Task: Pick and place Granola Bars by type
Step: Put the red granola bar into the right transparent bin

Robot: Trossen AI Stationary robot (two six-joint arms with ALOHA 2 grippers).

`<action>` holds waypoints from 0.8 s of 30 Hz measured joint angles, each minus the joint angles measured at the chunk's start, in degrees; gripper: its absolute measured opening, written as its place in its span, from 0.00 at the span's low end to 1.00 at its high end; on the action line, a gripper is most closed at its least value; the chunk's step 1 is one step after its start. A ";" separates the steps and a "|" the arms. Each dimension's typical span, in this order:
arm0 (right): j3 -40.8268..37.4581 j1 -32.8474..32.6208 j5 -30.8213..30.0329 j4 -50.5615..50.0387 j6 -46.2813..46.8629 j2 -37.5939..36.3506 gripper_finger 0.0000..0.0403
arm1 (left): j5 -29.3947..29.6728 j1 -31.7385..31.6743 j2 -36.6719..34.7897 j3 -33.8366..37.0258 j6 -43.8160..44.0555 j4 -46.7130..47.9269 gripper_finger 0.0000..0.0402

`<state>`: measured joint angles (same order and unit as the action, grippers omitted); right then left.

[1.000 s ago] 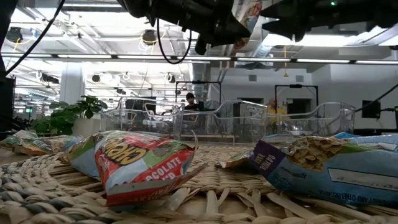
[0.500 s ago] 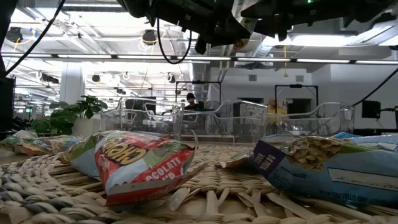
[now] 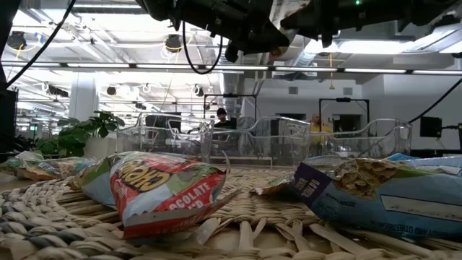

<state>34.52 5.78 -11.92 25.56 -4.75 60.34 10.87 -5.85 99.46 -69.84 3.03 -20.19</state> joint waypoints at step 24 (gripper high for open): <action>-0.02 9.56 -30.91 -20.51 0.30 -0.50 0.07 | -1.46 -3.37 0.04 0.04 1.10 5.39 0.80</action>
<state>34.50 15.34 -42.84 5.05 -4.45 59.83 9.41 -9.21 99.50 -69.80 4.13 -14.81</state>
